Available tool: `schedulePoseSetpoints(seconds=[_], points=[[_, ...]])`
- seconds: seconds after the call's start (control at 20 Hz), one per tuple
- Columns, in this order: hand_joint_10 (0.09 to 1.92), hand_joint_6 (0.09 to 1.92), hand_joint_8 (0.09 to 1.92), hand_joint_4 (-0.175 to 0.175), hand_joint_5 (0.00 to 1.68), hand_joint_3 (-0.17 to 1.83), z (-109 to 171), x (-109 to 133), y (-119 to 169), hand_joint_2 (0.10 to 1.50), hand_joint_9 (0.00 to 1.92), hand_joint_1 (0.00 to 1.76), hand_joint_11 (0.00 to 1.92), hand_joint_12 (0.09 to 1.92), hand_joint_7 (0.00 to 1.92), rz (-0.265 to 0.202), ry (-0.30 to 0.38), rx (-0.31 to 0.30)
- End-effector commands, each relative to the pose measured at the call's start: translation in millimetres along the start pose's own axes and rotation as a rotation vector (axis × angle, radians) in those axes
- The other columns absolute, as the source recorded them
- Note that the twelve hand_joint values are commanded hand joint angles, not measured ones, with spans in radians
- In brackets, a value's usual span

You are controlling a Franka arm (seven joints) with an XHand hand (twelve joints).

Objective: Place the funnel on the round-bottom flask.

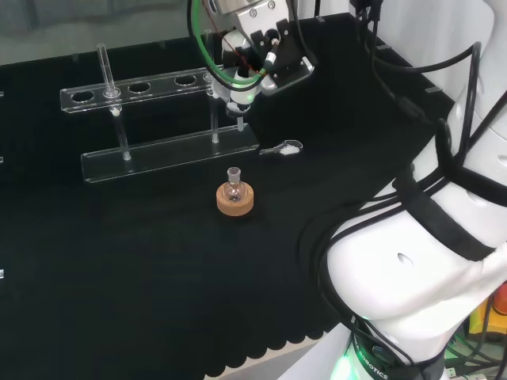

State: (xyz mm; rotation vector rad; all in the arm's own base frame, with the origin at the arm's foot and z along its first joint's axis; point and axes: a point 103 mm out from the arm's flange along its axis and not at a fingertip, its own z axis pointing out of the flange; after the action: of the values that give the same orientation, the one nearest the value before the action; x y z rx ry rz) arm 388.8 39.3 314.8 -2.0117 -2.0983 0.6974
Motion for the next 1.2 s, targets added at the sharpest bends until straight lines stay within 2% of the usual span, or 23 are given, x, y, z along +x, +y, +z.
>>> schedulePoseSetpoints(seconds=[0.05, 0.5, 1.2], points=[[0.48, 0.69, 0.65, -0.022, 0.58, 0.79, 22, 10, 6, 0.68, 0.86, 0.91, 0.47, 1.32, 0.51, -0.008, 0.026, 0.036], [0.48, 0.7, 0.65, -0.023, 0.59, 0.79, 43, 15, 15, 0.68, 0.87, 0.91, 0.47, 1.32, 0.52, -0.016, 0.03, 0.059], [0.48, 0.71, 0.65, -0.023, 0.59, 0.79, 58, 22, 23, 0.68, 0.87, 0.91, 0.47, 1.32, 0.52, -0.023, 0.034, 0.08]])
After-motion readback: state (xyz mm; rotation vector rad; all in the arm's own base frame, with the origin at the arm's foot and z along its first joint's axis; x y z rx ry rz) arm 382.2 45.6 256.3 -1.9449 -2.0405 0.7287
